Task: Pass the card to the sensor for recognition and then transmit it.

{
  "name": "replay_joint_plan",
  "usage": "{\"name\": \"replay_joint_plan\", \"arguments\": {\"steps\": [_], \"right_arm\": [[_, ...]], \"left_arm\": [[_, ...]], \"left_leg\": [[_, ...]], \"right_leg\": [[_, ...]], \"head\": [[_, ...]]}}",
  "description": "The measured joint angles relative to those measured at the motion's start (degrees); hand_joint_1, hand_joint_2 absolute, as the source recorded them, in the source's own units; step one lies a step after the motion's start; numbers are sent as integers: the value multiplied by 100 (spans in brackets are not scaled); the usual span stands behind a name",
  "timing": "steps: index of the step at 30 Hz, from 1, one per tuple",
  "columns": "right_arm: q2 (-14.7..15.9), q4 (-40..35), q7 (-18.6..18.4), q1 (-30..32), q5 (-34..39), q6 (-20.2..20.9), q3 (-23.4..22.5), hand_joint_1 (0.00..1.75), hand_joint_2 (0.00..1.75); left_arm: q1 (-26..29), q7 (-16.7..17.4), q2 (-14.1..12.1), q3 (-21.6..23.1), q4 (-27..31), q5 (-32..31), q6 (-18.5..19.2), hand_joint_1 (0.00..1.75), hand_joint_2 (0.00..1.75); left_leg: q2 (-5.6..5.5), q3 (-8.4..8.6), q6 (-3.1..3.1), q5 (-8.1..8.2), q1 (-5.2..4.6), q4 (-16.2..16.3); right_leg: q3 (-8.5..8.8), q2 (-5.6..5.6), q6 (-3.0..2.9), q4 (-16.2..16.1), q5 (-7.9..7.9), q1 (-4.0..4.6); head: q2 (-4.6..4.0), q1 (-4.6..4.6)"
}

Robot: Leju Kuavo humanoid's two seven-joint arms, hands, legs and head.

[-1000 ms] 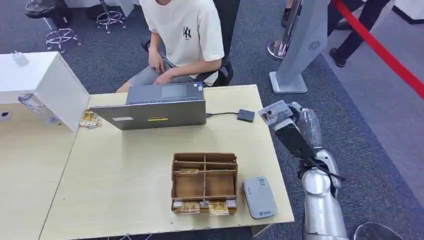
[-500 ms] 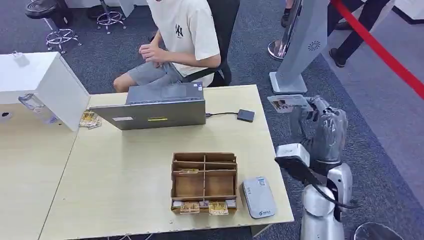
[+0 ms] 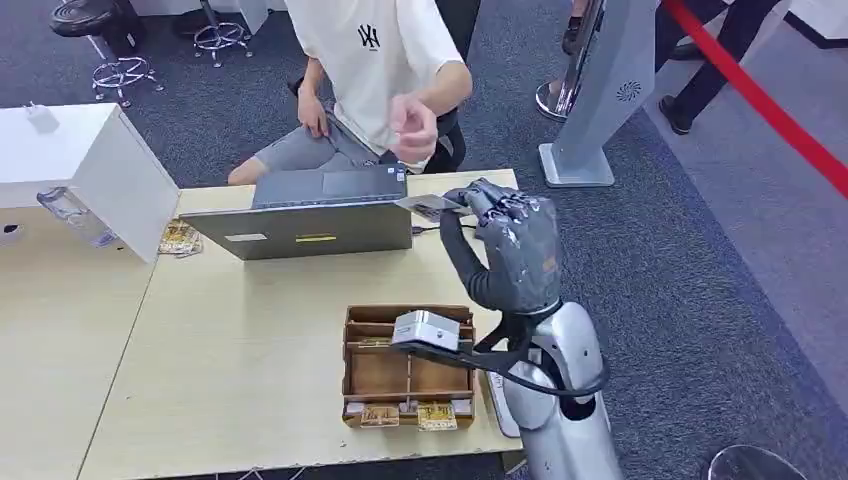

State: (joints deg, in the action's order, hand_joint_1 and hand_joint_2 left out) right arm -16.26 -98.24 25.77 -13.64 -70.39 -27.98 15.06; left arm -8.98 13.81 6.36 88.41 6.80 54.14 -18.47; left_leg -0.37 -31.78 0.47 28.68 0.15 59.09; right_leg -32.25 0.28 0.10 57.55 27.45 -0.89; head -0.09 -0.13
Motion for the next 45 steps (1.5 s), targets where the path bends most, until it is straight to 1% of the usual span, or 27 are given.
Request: {"name": "replay_joint_plan", "arguments": {"steps": [3, 10, 12, 16, 19, 20, 23, 24, 25, 28, 30, 34, 39, 40, 41, 45], "right_arm": [[-33, 399, -264, -274, -501, -153, 347, 175, 175], [-76, 1515, -833, -890, -1296, -606, 905, 175, 175], [-81, 1786, -907, -1006, -1381, -680, 999, 175, 175], [-83, 2063, -933, -1115, -1414, -697, 1099, 175, 175], [-85, 2216, -1086, -1186, -1731, -793, 1136, 175, 175], [-85, 2262, -1172, -1201, -1818, -828, 1145, 175, 175], [-72, 2419, -1723, -1320, -1859, -887, 1284, 175, 175], [-55, 2505, -1933, -1384, -1859, -936, 1357, 152, 175], [-33, 2597, -2099, -1447, -1859, -988, 1416, 0, 175], [59, 2854, -2494, -1614, -1859, -1104, 1541, 0, 175], [125, 3012, -2665, -1700, -1862, -1117, 1624, 0, 175], [223, 3145, -2861, -1778, -1862, -1123, 1740, 0, 175], [315, 3175, -2911, -1779, -1862, -1143, 1822, 0, 175], [321, 3149, -2854, -1751, -1862, -1143, 1820, 0, 175], [328, 3105, -2714, -1697, -1842, -1147, 1812, 0, 175], [326, 2766, -1876, -1325, -1551, -1152, 1582, 0, 175]], "left_arm": [[-10, 2, 11, 0, 0, -109, 44, 0, 0], [-11, 4, 70, 0, 0, -216, 101, 0, 0], [-11, 4, 79, 0, 0, -216, 100, 0, 0], [-11, 4, 92, 0, 0, -216, 100, 0, 0], [-10, 2, 94, 0, 0, -201, 109, 0, 0], [-10, 2, 94, 0, 0, -190, 114, 0, 0], [-9, 2, 94, 0, 0, -166, 149, 0, 0], [-10, 2, 94, 0, 0, -162, 157, 0, 0], [-11, 2, 94, 0, 0, -148, 162, 0, 0], [-6, 4, 94, 0, 0, -98, 164, 0, 0], [-6, 7, 92, 0, 0, -87, 166, 0, 0], [-4, 7, 85, 0, 0, -85, 173, 0, 0], [-2, 7, 83, 0, 0, -90, 170, 0, 0], [-2, 7, 85, 0, 0, -90, 170, 0, 0], [-2, 7, 85, 0, 0, -89, 166, 0, 0], [-1, 50, 85, 0, 0, -63, 153, 0, 0]], "left_leg": [[0, 2, 0, 0, 0, 0], [-1, 2, 0, -3, 0, 0], [-2, 2, 0, -3, 0, 0], [-3, 1, 0, -3, 0, 0], [-3, 0, 0, -3, 0, 0], [-3, 0, 0, -3, 0, 0], [-1, 2, 0, -3, 0, 0], [-1, 3, 0, -3, 0, 0], [-2, 3, 0, -4, 0, 0], [-4, 2, 3, -6, 0, 1], [-2, 2, 3, -6, -1, 1], [-4, 2, 3, -6, -1, 1], [-3, 2, 3, -6, -1, 1], [-4, 1, 3, -6, 0, 1], [-3, 2, 3, -6, 0, 1], [-5, 1, 3, -6, 0, 1]], "right_leg": [[0, 0, 0, 0, 0, 0], [0, -1, -3, 1, -2, 1], [0, -1, -3, 1, -2, 0], [0, -1, -3, 0, -2, 0], [0, -2, -3, 0, -2, 0], [0, -2, -3, 0, -2, 0], [0, 0, -3, 0, -2, 0], [0, 0, -3, 0, -2, 0], [0, -2, -3, 0, -2, 0], [0, -4, 0, 0, -4, 0], [0, -2, 0, 0, -5, 0], [0, -3, 0, 0, -5, 0], [-2, -2, 0, 0, -5, 0], [-2, -2, 0, 0, -5, 0], [-3, -2, 0, 0, -5, 0], [-3, -4, 0, 0, -5, 0]], "head": [[0, 0], [0, 0], [0, 0], [0, 0], [0, 0], [0, 0], [0, 0], [0, -2], [0, 0], [0, 0], [0, 0], [0, -2], [0, -2], [0, 0], [0, 0], [0, 0]]}}
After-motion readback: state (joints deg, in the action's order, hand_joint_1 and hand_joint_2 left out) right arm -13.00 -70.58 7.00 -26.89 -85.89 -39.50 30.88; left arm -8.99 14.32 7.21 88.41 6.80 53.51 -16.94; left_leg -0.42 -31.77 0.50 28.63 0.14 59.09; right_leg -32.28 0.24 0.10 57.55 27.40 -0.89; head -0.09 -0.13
